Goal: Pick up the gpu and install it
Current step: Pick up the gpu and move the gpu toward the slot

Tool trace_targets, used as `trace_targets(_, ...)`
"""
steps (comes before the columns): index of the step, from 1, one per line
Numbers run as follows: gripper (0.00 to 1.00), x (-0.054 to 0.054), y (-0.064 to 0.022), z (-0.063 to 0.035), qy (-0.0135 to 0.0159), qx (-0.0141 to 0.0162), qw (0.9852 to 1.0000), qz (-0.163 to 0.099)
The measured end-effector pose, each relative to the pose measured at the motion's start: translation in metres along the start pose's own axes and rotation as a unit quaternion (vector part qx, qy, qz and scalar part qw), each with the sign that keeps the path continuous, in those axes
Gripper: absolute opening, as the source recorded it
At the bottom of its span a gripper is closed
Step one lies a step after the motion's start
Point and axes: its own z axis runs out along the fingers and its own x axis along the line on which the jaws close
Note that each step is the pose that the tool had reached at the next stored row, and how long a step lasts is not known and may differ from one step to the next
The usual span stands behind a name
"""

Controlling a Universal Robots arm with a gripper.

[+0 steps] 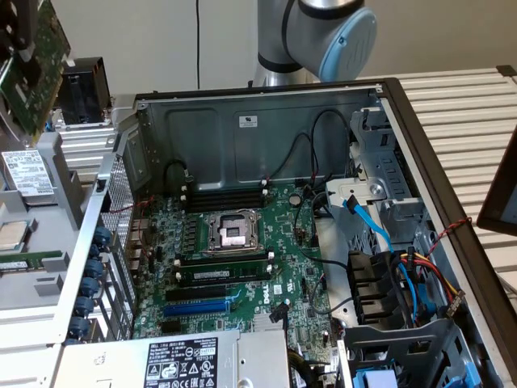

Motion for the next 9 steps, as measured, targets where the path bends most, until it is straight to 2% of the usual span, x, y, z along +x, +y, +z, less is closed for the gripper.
trace_targets(9, 0.28, -0.020, -0.0056, -0.0080, 0.0113, -0.0005, 0.9999, 0.003)
